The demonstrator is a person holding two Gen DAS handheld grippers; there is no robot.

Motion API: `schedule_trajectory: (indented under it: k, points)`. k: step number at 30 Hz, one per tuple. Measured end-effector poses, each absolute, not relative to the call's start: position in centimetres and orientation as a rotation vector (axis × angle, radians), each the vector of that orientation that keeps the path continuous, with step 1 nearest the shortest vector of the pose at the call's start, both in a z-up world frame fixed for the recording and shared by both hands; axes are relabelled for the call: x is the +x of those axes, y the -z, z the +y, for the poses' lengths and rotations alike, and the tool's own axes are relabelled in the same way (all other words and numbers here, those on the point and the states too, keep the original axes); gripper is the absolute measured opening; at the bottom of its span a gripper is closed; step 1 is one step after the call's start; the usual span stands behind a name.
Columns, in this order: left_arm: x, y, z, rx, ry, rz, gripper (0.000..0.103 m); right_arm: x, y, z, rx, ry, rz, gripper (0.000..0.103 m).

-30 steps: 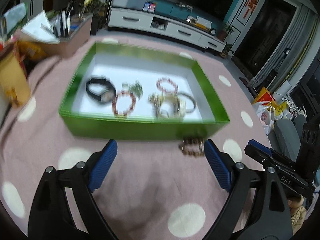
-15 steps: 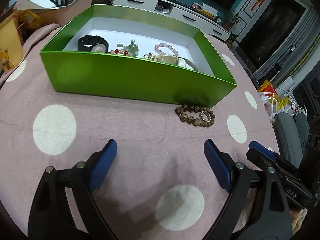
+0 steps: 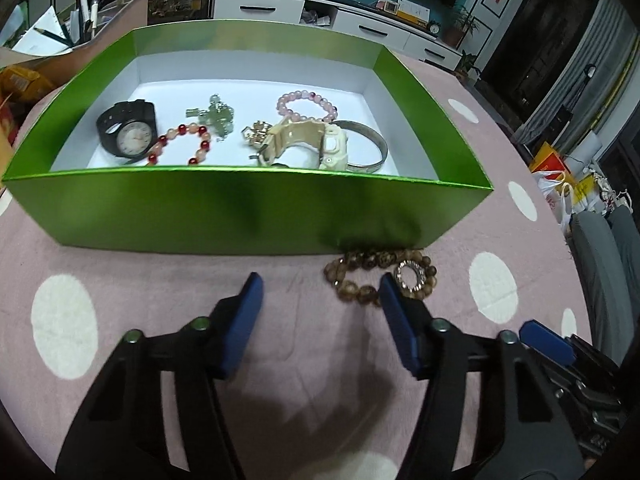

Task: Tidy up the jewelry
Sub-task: 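Grasp the brown wooden bead bracelet with the left tool and lift it, then grasp the silver ring on the cloth with the right tool while the left tool holds the bracelet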

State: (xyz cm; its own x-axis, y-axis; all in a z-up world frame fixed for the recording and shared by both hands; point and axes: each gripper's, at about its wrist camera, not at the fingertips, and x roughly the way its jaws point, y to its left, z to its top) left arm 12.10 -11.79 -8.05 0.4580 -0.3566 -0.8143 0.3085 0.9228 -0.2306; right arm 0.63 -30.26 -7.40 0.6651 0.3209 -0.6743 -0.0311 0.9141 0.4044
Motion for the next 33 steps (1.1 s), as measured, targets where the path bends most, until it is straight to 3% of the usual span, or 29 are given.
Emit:
schedule_trajectory:
  k: [6,8,11,14,22,33]
  points:
    - [12.6,8.3,-13.0,-0.027,0.414,1.000,0.042,0.7,7.8,-30.9,0.395,-0.200,0.820,0.042]
    - [12.4,8.4,-13.3,-0.019,0.432,0.996,0.026,0.7,7.8,-31.0,0.399,-0.198,0.820,0.042]
    - [11.9,8.6,-13.6,0.019,0.437,0.984,0.023,0.5,7.9,-31.1,0.405,-0.195,0.818,0.042]
    - [12.2,8.7,-13.0,-0.011,0.437,0.994,0.013,0.4,8.0,-31.3,0.407,-0.188,0.821,0.042]
    - [10.7,8.1,-13.7,0.004,0.542,0.953,0.012,0.7,8.4,-31.0,0.407,-0.189,0.839,0.042]
    - [7.9,0.8,-12.2,-0.015,0.605,0.718,0.012,1.6,8.4,-29.7,0.362,-0.207,0.860,0.042]
